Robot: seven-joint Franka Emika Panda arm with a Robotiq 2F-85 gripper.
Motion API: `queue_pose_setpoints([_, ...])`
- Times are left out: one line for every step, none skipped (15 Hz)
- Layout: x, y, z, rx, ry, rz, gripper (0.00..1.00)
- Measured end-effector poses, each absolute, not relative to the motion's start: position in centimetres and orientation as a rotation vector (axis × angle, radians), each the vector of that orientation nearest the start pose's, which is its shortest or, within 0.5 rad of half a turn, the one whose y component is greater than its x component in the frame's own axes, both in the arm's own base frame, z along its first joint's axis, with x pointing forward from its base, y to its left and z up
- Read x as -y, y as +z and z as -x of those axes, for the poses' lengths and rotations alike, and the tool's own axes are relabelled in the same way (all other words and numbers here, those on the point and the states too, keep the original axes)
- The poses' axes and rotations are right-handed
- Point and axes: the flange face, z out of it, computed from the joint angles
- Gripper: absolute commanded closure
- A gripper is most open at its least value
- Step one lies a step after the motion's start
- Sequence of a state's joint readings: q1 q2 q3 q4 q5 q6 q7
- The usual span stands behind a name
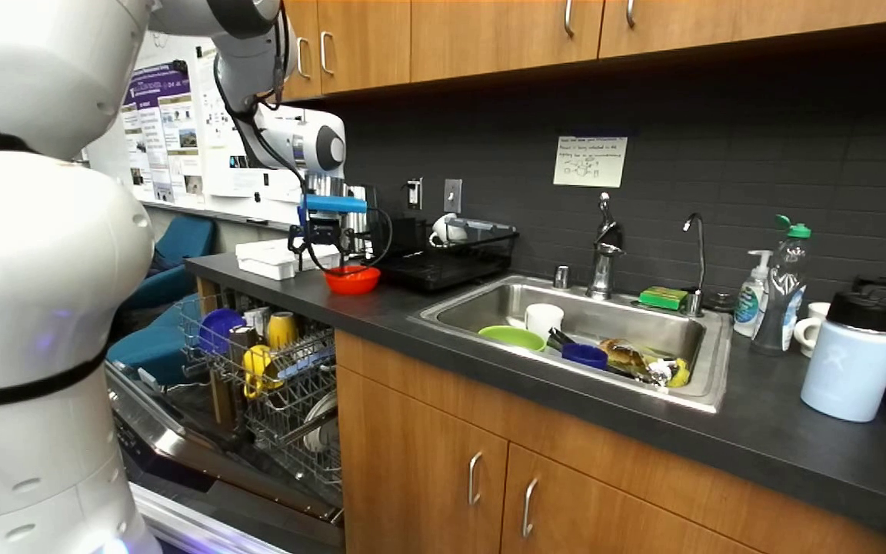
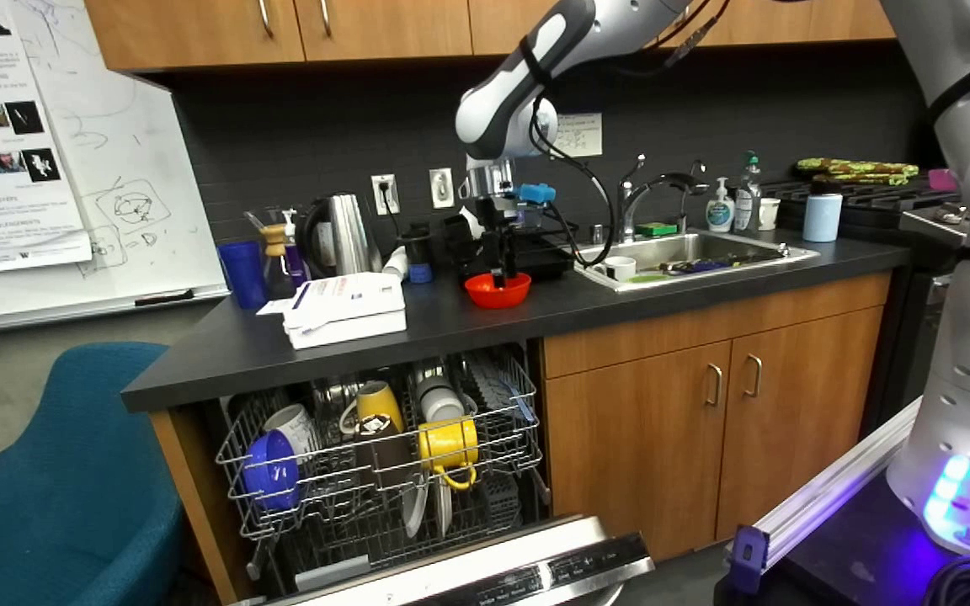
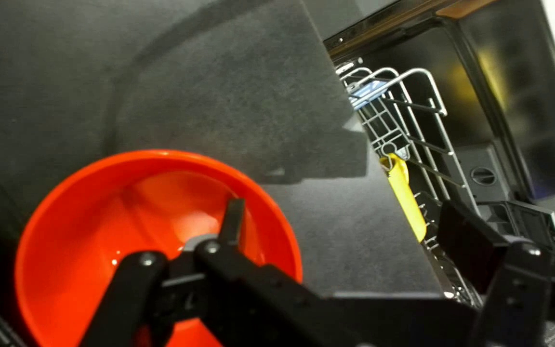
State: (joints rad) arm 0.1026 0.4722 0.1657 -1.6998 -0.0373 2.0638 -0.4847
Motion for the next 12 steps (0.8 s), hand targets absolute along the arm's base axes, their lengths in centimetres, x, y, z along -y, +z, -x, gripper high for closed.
queue_pose_setpoints([-16.5, 31.5, -63.0, 1.141, 0.164, 2.853, 0.00])
queue_pose_setpoints([-16.9, 31.5, -62.4, 1.144, 0.172, 2.839, 0.00])
queue_pose_setpoints([-17.4, 31.6, -61.7, 1.153, 0.177, 2.821, 0.00])
queue_pose_setpoints([-18.0, 31.9, -61.0, 1.168, 0.177, 2.800, 0.00])
queue_pose_setpoints([-18.8, 32.3, -60.4, 1.195, 0.172, 2.774, 0.00])
queue_pose_setpoints([-19.5, 32.7, -59.8, 1.224, 0.165, 2.749, 0.00])
queue_pose_setpoints([-20.2, 33.2, -59.2, 1.260, 0.154, 2.720, 0.00])
queue_pose_setpoints([-20.9, 33.7, -58.7, 1.300, 0.143, 2.688, 0.00])
queue_pose_setpoints([-21.5, 34.2, -58.2, 1.346, 0.132, 2.656, 0.00])
queue_pose_setpoints([-21.9, 34.5, -57.7, 1.394, 0.124, 2.624, 0.00])
queue_pose_setpoints([-22.0, 34.7, -57.2, 1.444, 0.119, 2.596, 0.00])
queue_pose_setpoints([-22.0, 34.8, -56.8, 1.489, 0.115, 2.574, 0.00])
